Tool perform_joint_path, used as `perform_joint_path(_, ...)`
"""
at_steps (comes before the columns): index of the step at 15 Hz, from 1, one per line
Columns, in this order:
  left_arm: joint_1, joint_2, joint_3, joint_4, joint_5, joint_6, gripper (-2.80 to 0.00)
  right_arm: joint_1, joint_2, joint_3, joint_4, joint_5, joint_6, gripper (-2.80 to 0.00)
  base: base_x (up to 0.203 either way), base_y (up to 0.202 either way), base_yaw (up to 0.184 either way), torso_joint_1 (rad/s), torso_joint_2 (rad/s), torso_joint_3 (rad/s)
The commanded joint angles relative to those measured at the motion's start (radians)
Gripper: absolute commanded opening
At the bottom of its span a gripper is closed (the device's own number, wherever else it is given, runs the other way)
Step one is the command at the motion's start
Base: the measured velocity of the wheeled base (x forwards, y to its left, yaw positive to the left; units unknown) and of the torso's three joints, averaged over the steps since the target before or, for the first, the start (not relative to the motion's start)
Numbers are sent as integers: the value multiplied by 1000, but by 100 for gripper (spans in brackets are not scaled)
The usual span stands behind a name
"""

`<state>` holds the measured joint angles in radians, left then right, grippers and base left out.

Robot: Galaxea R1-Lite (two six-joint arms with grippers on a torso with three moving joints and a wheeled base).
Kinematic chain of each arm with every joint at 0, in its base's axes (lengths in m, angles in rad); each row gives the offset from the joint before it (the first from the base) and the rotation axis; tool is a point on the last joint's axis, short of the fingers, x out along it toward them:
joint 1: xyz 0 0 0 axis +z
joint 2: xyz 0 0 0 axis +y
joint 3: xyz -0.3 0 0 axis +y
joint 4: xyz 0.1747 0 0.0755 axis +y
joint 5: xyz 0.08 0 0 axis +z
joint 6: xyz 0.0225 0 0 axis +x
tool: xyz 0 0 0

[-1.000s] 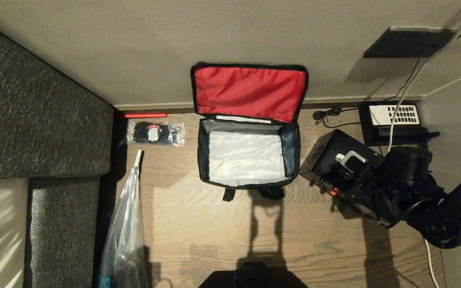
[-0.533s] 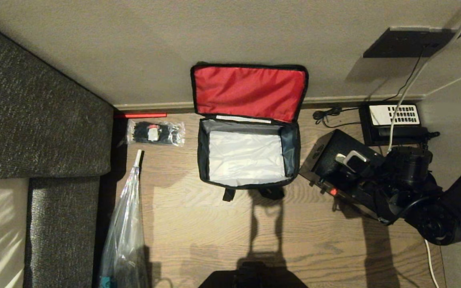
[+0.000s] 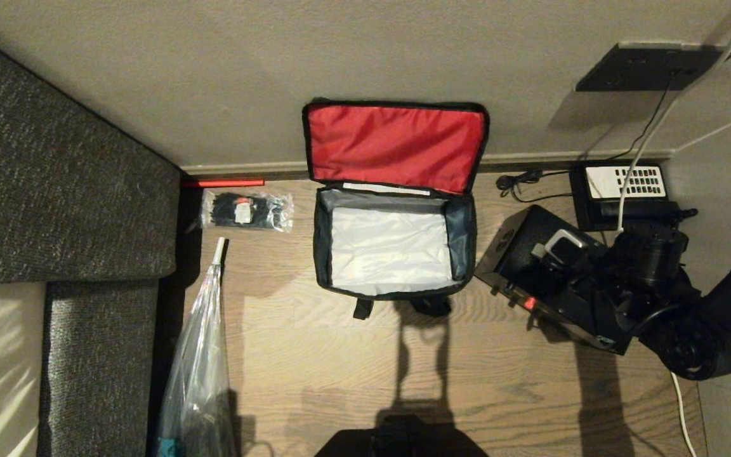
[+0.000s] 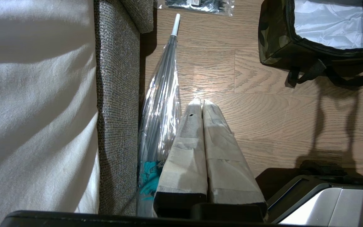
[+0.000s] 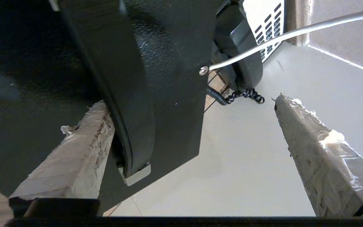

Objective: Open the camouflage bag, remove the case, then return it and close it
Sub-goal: Grip the handle again

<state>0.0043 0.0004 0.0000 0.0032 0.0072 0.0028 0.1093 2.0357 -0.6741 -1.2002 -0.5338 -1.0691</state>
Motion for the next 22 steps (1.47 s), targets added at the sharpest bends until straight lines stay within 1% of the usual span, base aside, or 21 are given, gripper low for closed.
perform_joint_path(1, 0, -3, 3, 0, 0, 0, -280, -3, -17, -4, -10, -3, -5, 0, 0, 0, 0, 0, 0, 0)
perform_joint_path(15, 0, -3, 3, 0, 0, 0, -280, -28, 9, -110, -32, -9, -11, 0, 0, 0, 0, 0, 0, 0)
perform_joint_path(17, 0, -3, 3, 0, 0, 0, -280, -47, 27, -157, -20, -10, -13, 0, 0, 0, 0, 0, 0, 0)
perform_joint_path(22, 0, -3, 3, 0, 0, 0, -280, -77, 79, -220, -28, -9, -20, 0, 0, 0, 0, 0, 0, 0)
